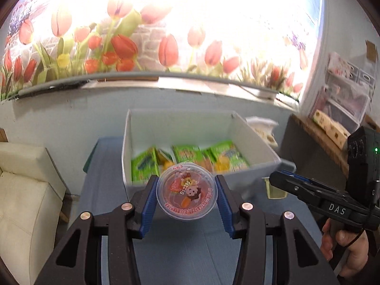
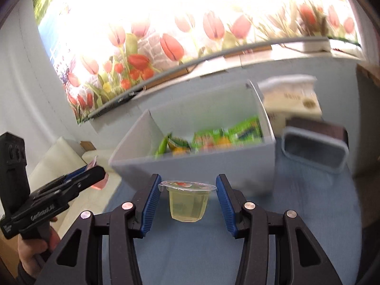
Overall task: Organize snacks
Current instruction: 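Lower both jelly cups into the white box and open both tools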
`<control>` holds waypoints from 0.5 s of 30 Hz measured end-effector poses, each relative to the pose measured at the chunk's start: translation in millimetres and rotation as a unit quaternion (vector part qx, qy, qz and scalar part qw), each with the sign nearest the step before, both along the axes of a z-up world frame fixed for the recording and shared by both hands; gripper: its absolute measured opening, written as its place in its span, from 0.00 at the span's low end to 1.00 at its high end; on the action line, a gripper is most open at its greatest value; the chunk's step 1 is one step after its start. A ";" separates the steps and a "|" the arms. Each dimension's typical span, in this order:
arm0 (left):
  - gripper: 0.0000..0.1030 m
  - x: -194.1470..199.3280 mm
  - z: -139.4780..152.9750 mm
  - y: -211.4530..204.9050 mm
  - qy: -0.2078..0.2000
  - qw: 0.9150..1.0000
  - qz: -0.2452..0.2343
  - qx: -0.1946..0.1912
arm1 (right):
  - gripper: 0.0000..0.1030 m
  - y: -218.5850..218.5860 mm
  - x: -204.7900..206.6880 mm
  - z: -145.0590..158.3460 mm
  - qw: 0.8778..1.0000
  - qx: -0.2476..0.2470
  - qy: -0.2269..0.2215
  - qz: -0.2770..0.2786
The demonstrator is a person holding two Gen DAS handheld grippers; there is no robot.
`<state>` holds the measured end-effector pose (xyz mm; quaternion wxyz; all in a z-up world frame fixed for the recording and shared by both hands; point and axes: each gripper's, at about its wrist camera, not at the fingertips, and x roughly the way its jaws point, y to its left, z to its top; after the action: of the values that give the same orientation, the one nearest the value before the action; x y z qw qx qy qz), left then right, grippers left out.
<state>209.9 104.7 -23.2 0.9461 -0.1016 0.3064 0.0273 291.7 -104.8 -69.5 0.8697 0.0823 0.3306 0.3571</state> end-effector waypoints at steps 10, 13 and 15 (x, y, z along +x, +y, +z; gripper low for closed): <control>0.50 85.9 -5.3 18.8 0.036 0.999 -0.010 -0.023 | 0.51 42.8 77.1 18.2 0.999 -0.044 -0.004 0.001; 0.63 106.4 -14.4 23.1 0.060 0.998 -0.017 -0.028 | 0.51 47.4 93.5 10.5 0.998 -0.061 0.012 -0.001; 1.00 112.2 -19.1 25.1 0.067 0.998 -0.005 -0.019 | 0.53 45.0 101.2 5.4 0.998 -0.060 0.030 -0.011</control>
<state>322.1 129.9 -42.3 0.9214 -0.1155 0.3702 0.0234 392.9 -59.8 -64.1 0.8667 0.0443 0.3760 0.3246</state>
